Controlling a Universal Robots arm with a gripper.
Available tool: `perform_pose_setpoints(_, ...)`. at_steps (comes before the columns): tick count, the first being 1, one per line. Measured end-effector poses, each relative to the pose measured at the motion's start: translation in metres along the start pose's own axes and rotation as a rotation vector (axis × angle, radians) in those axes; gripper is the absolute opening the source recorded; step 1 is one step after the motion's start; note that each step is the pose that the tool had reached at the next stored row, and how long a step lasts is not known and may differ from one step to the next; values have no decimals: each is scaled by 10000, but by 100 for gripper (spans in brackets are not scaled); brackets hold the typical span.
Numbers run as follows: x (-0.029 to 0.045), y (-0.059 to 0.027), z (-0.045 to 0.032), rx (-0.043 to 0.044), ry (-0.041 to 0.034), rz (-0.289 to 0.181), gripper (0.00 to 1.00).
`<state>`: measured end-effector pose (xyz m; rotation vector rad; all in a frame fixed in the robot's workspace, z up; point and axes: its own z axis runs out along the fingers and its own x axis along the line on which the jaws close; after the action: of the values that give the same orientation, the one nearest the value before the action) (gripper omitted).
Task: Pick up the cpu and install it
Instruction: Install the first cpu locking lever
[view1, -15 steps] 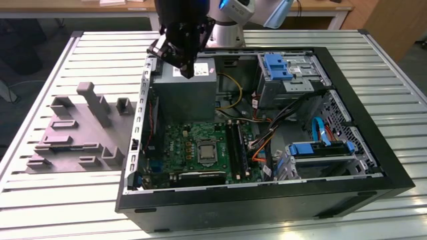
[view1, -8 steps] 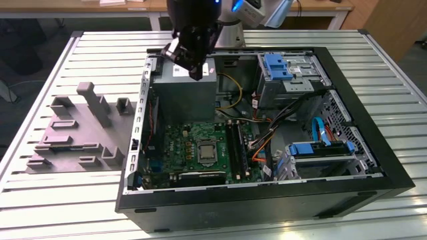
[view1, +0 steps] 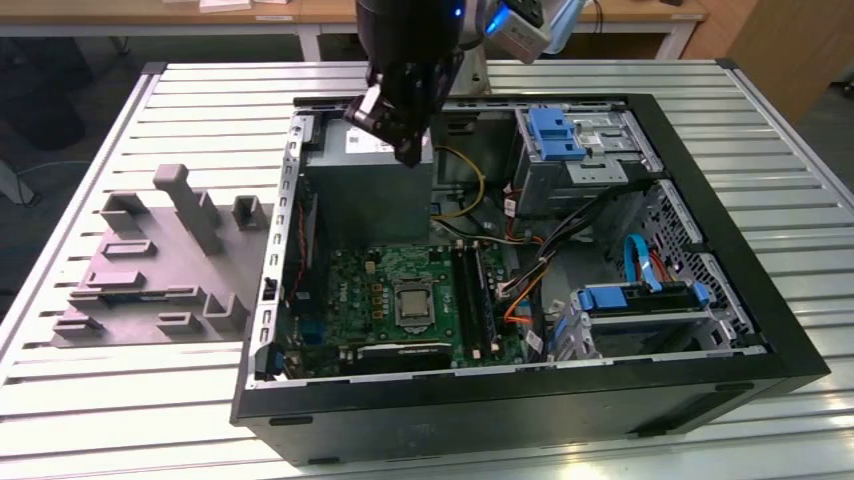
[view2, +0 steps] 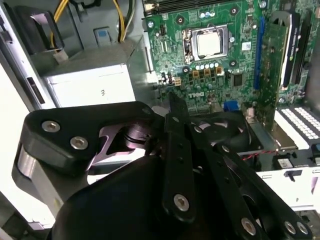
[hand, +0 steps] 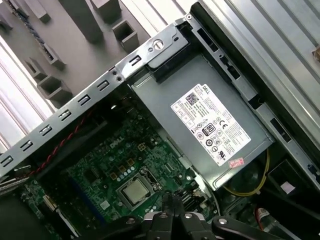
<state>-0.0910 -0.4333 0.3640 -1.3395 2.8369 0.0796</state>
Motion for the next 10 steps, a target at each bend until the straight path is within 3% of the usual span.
perform_pose_setpoints(3,2,-2,14,-9,20,-398,11)
perform_pose_setpoints(4,14,-13,44,-25,49,-1045,11)
perform_pose_setpoints(10,17,-15,47,-26,50,-1075,11)
